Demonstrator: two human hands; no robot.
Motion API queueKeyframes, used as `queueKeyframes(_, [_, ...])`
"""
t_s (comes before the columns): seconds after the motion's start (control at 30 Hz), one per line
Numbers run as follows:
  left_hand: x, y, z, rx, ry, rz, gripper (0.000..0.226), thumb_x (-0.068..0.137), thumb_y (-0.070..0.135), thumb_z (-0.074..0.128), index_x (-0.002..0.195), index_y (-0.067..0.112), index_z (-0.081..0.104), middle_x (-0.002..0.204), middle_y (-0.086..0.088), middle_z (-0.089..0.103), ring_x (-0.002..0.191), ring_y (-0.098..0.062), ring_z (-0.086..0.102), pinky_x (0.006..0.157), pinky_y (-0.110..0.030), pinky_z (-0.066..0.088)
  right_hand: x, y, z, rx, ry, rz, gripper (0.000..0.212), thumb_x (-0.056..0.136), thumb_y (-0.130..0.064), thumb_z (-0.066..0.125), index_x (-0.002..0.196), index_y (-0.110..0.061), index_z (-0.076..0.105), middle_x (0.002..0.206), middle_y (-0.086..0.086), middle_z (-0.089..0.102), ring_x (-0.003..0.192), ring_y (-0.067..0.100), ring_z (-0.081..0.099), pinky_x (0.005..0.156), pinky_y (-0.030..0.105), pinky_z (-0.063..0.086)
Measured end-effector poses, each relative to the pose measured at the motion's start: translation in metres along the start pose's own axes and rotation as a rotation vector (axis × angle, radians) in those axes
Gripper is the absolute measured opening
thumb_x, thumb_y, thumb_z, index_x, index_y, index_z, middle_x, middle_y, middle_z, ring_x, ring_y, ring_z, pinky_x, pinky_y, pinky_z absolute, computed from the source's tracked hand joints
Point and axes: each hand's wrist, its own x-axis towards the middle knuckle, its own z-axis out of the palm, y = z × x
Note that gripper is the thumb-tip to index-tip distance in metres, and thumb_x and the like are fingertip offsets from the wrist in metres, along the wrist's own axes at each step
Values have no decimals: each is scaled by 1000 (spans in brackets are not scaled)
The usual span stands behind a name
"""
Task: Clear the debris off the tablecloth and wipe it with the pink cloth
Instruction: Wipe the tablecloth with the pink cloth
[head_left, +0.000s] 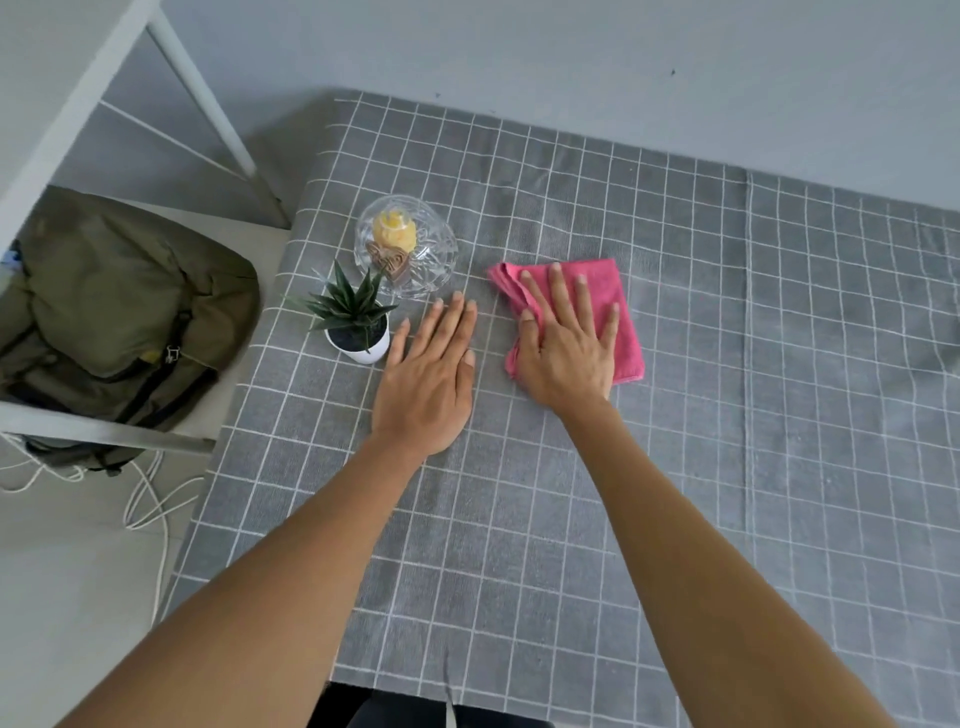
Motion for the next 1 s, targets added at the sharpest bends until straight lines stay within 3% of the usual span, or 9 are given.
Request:
queueKeyframes(0.13, [2,-1,-1,-20,-2,-11,54,99,35,5,151,24,-1,159,8,-7,146,-8,-7,119,-39,-6,23,40,-19,28,25,272,51,101,-43,13,150,-43,0,161,-9,-9,147,17,-13,116,53,-13])
queueKeyframes(0.23, [1,-1,1,-11,-8,-6,53,100,35,6,152,23,-1,159,7,-7,146,-9,-7,119,-39,-6,21,43,-20,87,49,350,51,102,-43,15,151,-41,5,161,-8,-7,147,17,-13,116,51,-14])
queueKeyframes(0.4, [1,1,0,-7,-13,-6,55,98,36,3,151,23,-2,159,7,-7,146,-9,-7,119,-40,-4,13,0,-5,38,9,176,52,100,-46,11,150,-42,-3,160,-5,-12,147,19,-16,114,51,-18])
queueKeyframes(0.53, [0,2,-1,-9,-16,-7,56,97,36,3,152,23,0,159,7,-6,146,-9,-7,120,-40,-4,7,-15,4,34,-19,32,50,101,-45,11,150,-43,2,161,-9,-7,148,17,-13,115,50,-16])
queueKeyframes(0.8, [0,0,-1,-32,-22,-10,54,98,35,3,151,24,-4,158,9,-11,145,-8,-10,119,-40,-6,24,31,-15,79,43,305,51,101,-43,14,151,-41,4,162,-7,-5,148,17,-12,116,50,-13])
queueKeyframes(1.0, [0,2,-1,-11,-12,-8,55,98,35,4,151,23,-1,159,7,-7,146,-9,-7,119,-40,-5,13,-9,-1,33,-13,130,52,100,-47,11,151,-43,-2,161,-7,-11,147,18,-15,114,50,-17])
